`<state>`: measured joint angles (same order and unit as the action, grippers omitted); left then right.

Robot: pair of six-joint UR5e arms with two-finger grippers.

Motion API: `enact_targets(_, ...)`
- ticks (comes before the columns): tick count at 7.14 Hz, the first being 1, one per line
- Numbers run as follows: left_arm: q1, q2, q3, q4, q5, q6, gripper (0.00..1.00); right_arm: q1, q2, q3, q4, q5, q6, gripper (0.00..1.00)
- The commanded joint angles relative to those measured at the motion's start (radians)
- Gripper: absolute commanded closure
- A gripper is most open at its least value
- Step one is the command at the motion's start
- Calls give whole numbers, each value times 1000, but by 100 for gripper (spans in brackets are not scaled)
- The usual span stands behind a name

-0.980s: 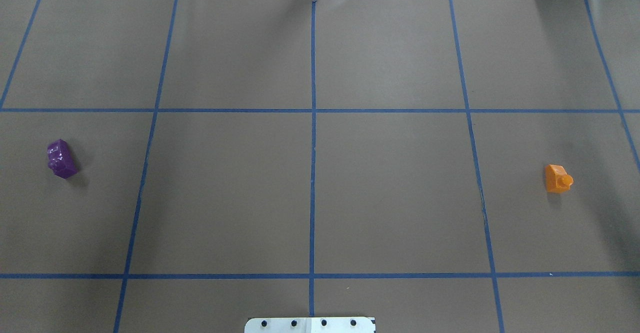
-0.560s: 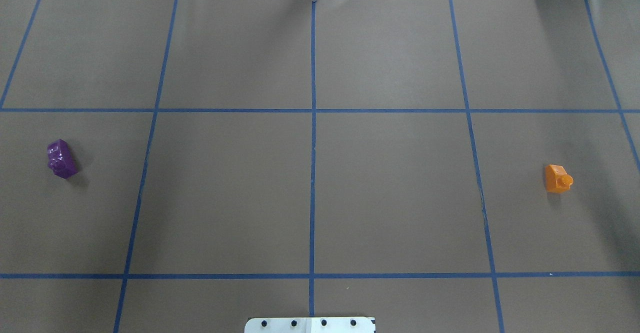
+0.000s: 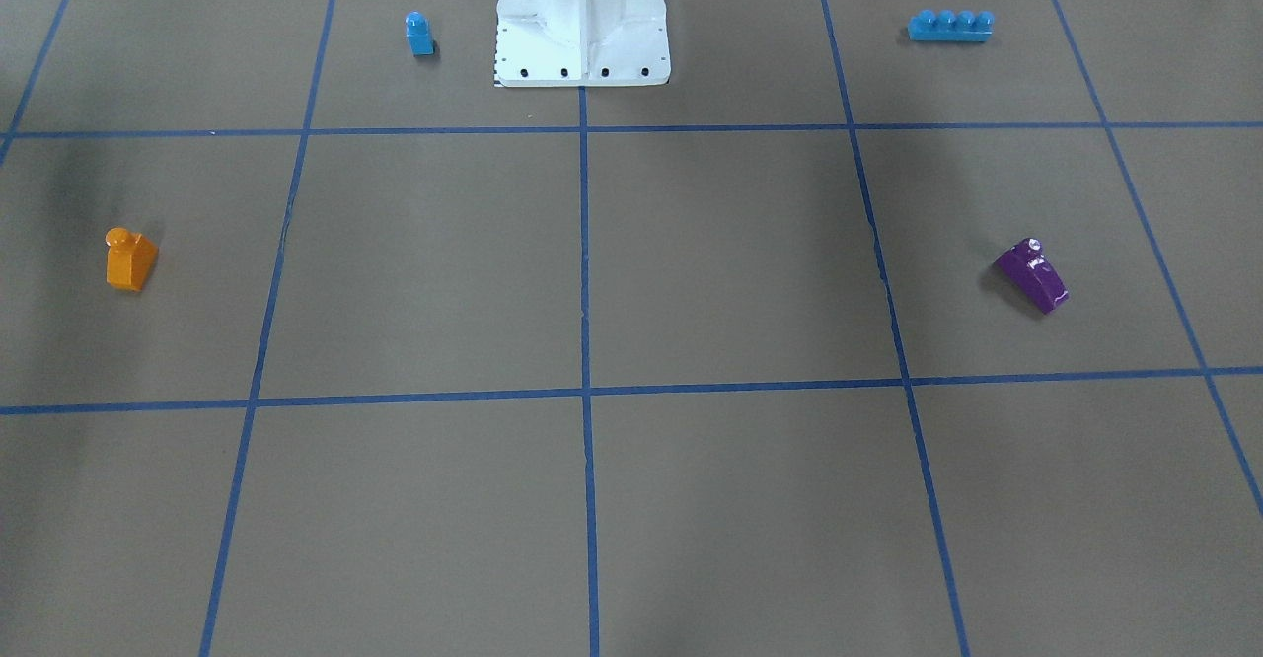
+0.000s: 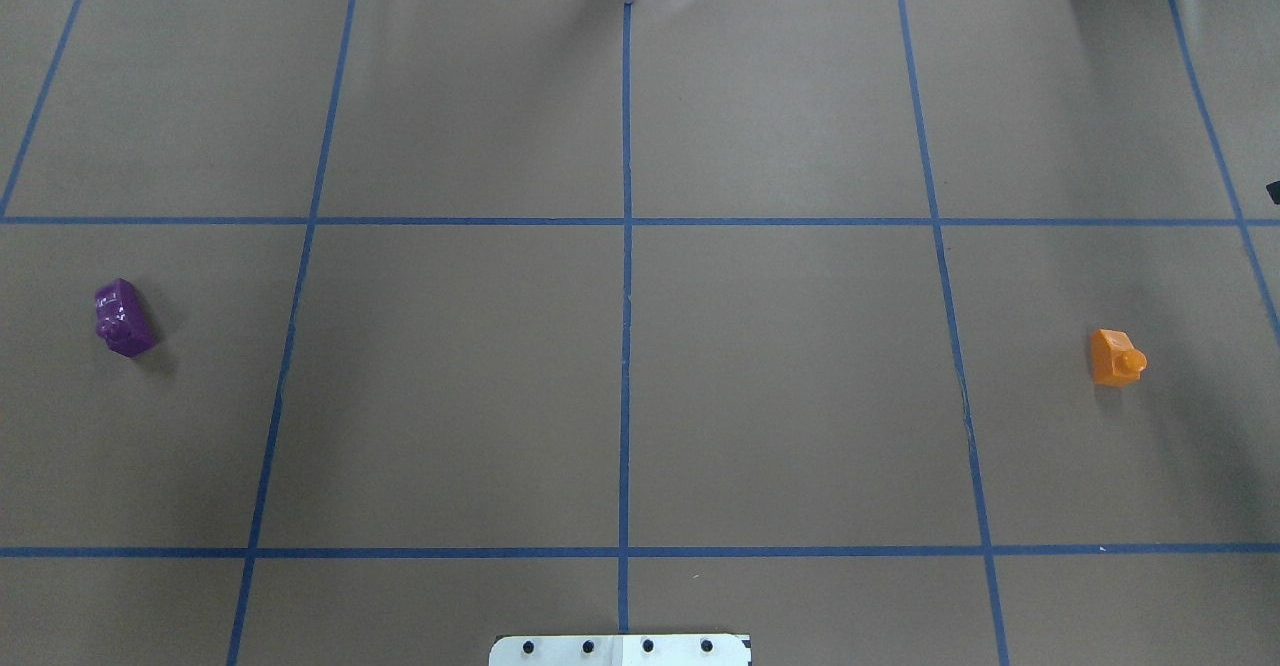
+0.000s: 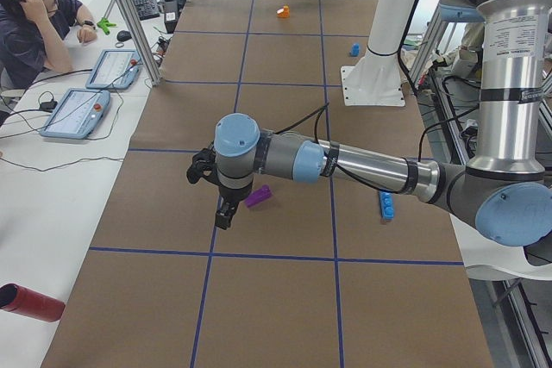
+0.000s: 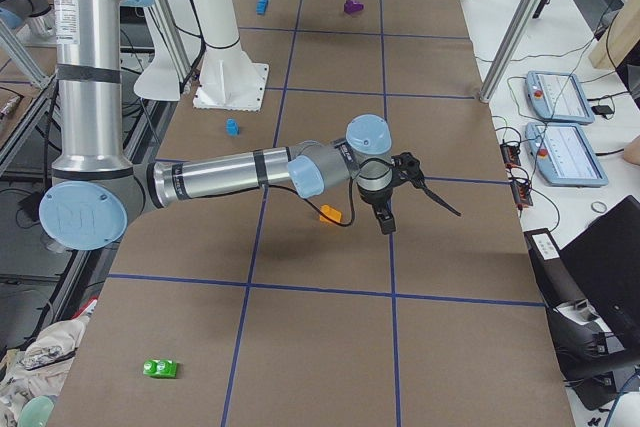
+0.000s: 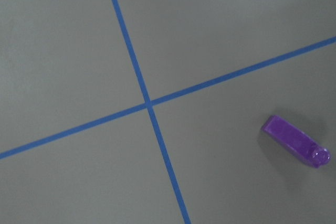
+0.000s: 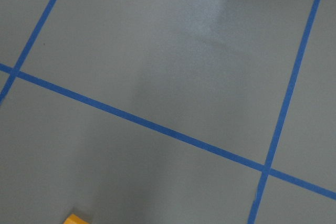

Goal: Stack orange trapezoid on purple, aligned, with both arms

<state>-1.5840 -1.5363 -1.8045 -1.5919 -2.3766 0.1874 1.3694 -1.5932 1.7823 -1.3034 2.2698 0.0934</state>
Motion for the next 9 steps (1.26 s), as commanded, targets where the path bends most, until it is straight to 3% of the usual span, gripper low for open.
enact_targets(1, 63, 5, 11, -51, -44, -247, 0, -9, 6, 0, 3, 0, 0, 0)
enact_targets(5, 413, 114, 13, -468, 107, -1123, 0, -9, 1, 0, 4, 2, -1, 0)
enact_targets(7, 582, 102, 16, -500, 241, -1322, 0, -9, -5, 0, 4, 2, -4, 0)
enact_targets(9, 660, 75, 46, -502, 307, -1364, 0, -9, -7, -1, 4, 2, -4, 0)
